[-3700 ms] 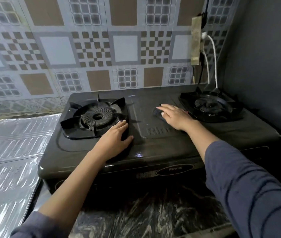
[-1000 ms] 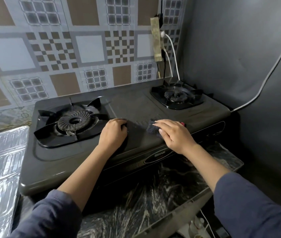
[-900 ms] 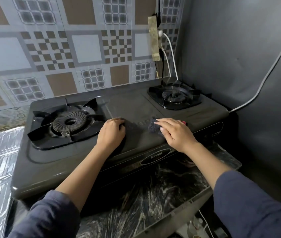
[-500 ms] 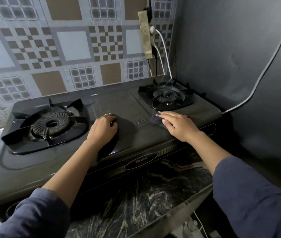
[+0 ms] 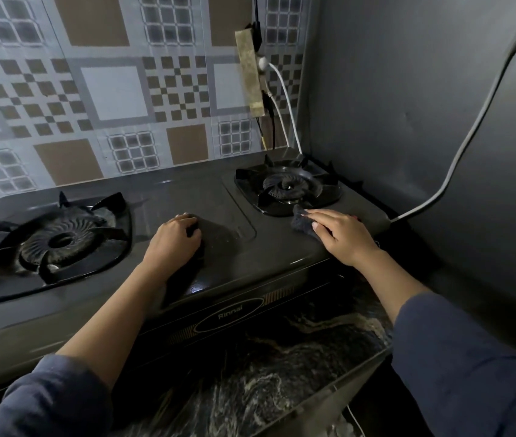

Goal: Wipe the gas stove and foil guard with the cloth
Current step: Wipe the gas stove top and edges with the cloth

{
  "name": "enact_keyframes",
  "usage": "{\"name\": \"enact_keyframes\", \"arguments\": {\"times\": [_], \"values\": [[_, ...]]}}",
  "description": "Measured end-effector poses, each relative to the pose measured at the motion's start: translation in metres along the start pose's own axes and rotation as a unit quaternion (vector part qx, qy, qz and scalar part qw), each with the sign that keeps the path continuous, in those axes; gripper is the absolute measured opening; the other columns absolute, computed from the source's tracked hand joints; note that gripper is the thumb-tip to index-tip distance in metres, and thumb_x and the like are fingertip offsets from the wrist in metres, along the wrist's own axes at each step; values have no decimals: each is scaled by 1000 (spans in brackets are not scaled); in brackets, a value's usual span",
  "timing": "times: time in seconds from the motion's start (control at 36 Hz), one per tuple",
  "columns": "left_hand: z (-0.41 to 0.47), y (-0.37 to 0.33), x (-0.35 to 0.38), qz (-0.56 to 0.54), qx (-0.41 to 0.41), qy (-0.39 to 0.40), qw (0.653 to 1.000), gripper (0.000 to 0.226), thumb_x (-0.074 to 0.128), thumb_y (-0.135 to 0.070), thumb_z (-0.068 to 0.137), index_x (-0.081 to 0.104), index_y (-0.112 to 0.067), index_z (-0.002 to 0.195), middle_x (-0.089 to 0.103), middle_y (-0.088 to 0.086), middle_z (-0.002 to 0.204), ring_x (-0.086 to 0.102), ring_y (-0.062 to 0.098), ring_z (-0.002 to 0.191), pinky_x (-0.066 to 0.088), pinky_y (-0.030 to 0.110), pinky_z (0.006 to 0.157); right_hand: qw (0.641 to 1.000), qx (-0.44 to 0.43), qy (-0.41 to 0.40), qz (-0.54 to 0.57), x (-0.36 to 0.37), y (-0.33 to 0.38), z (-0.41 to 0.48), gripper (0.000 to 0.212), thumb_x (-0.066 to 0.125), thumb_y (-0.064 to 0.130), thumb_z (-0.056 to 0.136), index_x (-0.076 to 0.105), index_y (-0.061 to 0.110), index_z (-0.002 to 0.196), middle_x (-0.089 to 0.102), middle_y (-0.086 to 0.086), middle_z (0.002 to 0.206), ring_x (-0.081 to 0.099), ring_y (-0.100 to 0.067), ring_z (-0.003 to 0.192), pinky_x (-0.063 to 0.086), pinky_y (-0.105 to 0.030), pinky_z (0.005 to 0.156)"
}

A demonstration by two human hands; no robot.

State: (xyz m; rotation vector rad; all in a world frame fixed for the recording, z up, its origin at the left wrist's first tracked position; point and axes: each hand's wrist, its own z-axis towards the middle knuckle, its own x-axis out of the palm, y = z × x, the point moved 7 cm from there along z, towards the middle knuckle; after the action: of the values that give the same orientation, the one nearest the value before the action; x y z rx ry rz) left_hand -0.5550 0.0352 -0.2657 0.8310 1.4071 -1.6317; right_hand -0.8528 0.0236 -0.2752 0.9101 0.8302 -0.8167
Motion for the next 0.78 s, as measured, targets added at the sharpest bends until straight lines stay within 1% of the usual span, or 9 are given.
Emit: {"name": "enact_keyframes", "arguments": {"times": [0.14, 0.28, 0.36, 0.42, 0.47, 0.56, 0.64, 0.72, 0.78], "values": [[2, -7, 1, 1, 2, -11, 1000, 30, 48, -15, 91, 61, -2, 115, 55, 10, 134, 48, 31, 125, 40, 37, 96, 1000, 27, -8, -7, -7, -18, 1, 44, 34, 34, 90, 58, 23, 126, 58, 7, 131, 52, -13, 123, 43, -31, 97], [1, -7, 0, 0, 5, -23, 1000, 31, 49, -14, 90, 62, -1, 115, 56, 12, 132, 52, 32, 120, 41, 38, 95, 999, 42, -17, -9, -10, -27, 3, 34, 43, 22, 95, 59, 20, 125, 59, 4, 131, 53, -16, 122, 43, -31, 96], [1, -7, -1, -3, 5, -24, 1000, 30, 50, -14, 90, 62, 0, 113, 57, 13, 131, 52, 33, 118, 41, 38, 94, 998, 55, -30, -6, -11, -29, 4, 34, 42, 24, 94, 60, 20, 123, 60, 4, 129, 54, -16, 120, 43, -30, 94], [1, -6, -1, -9, 1, -24, 1000, 33, 50, -16, 90, 61, -4, 119, 54, 10, 136, 50, 31, 123, 40, 37, 98, 997, 65, -39, -3, -12, -30, 3, 39, 38, 29, 92, 61, 18, 122, 62, 3, 127, 56, -17, 119, 43, -29, 94], [1, -5, -2, -12, -2, -23, 1000, 36, 51, -18, 90, 59, -8, 123, 51, 7, 139, 48, 30, 126, 39, 37, 101, 995, 82, -55, -4, -13, -33, 2, 45, 34, 32, 89, 62, 16, 120, 63, 0, 125, 57, -18, 117, 43, -27, 93], [1, -4, -3, -13, 1, -23, 1000, 35, 51, -19, 90, 61, -7, 121, 54, 8, 136, 50, 31, 123, 40, 37, 99, 988, 114, -107, -13, -19, -39, -2, 50, 32, 35, 87, 65, 9, 115, 67, -6, 118, 61, -24, 110, 44, -27, 90], [1, -3, -3, -15, 5, -20, 1000, 35, 51, -20, 90, 60, -8, 122, 53, 6, 137, 49, 30, 124, 40, 36, 98, 976, 164, -140, -31, -25, -46, -7, 43, 37, 27, 89, 65, 5, 113, 67, -11, 117, 61, -29, 107, 45, -30, 90], [1, -1, -4, -19, 9, -19, 1000, 37, 51, -21, 91, 58, -8, 124, 52, 7, 138, 48, 29, 125, 40, 35, 99, 965, 217, -143, -38, -25, -49, -4, 32, 43, 16, 93, 64, 3, 113, 64, -14, 119, 58, -33, 109, 42, -35, 93], [1, -1, -5, -17, 13, -18, 1000, 36, 51, -22, 91, 59, -7, 122, 53, 9, 137, 49, 29, 124, 40, 35, 98, 955, 255, -145, -38, -25, -47, -3, 31, 43, 16, 92, 64, 4, 112, 63, -14, 119, 56, -34, 110, 41, -39, 96]]}}
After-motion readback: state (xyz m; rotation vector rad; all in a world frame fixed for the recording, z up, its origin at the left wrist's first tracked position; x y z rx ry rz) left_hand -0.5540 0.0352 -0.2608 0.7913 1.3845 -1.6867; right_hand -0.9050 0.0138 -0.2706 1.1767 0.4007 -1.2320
